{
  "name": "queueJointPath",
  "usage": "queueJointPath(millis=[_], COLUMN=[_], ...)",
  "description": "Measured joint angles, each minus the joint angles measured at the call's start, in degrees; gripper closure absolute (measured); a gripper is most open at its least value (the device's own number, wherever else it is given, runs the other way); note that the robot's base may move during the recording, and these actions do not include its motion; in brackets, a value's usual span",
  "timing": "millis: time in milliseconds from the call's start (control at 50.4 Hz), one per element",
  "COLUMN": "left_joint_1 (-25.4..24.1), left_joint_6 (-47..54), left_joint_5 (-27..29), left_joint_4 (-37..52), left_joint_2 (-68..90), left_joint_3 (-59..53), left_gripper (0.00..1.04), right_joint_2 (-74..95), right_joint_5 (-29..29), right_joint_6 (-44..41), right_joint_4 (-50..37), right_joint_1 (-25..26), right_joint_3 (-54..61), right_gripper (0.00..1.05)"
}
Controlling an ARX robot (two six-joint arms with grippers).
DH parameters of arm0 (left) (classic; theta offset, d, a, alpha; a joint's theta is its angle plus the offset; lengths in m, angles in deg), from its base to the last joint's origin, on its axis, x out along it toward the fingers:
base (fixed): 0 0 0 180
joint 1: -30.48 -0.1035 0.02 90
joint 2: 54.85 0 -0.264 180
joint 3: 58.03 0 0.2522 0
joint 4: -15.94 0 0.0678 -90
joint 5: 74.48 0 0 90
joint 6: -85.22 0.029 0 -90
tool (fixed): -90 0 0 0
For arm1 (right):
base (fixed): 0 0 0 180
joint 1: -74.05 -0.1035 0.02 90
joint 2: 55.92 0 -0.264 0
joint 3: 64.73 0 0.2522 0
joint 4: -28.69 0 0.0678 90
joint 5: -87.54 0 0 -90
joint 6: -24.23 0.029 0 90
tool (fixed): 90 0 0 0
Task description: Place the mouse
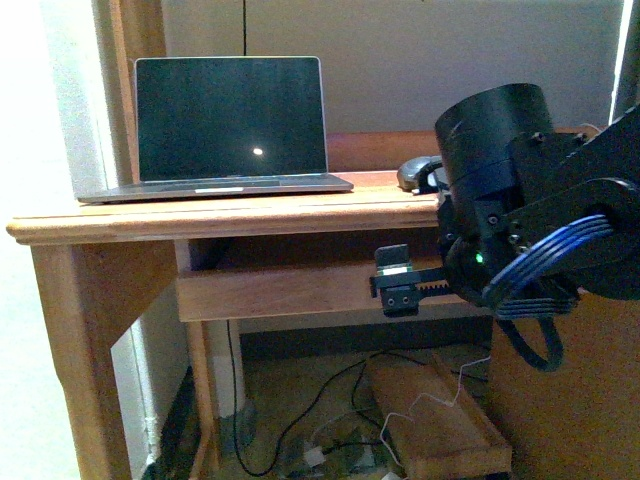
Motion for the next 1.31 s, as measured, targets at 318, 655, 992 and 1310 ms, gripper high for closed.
queueJointPath(millis=[318, 655, 992, 1310], left_joint_1=[0.00, 0.00, 0.00, 0.00], left_joint_6=[0.00, 0.00, 0.00, 0.00], left_joint_5=[0.02, 0.02, 0.02, 0.02], left_joint_4=[-0.02, -0.02, -0.02, -0.02], left_joint_2=[0.00, 0.00, 0.00, 0.00], left_joint_3=[0.00, 0.00, 0.00, 0.00], left_gripper=[0.08, 0.08, 0.08, 0.08], right_joint_2=[-23.58, -70.55, -99.65, -103.45], right_joint_5=[3.76, -2.78, 8.15, 17.55], right_joint_6=[3.63, 9.14, 0.68, -2.21], right_joint_4=[0.85, 12.37, 13.90, 14.97], right_joint_1=[2.43, -1.88, 0.24, 9.79], right_joint_3=[20.37, 53.59, 66.66, 68.70], right_gripper=[0.07, 0.07, 0.37, 0.86])
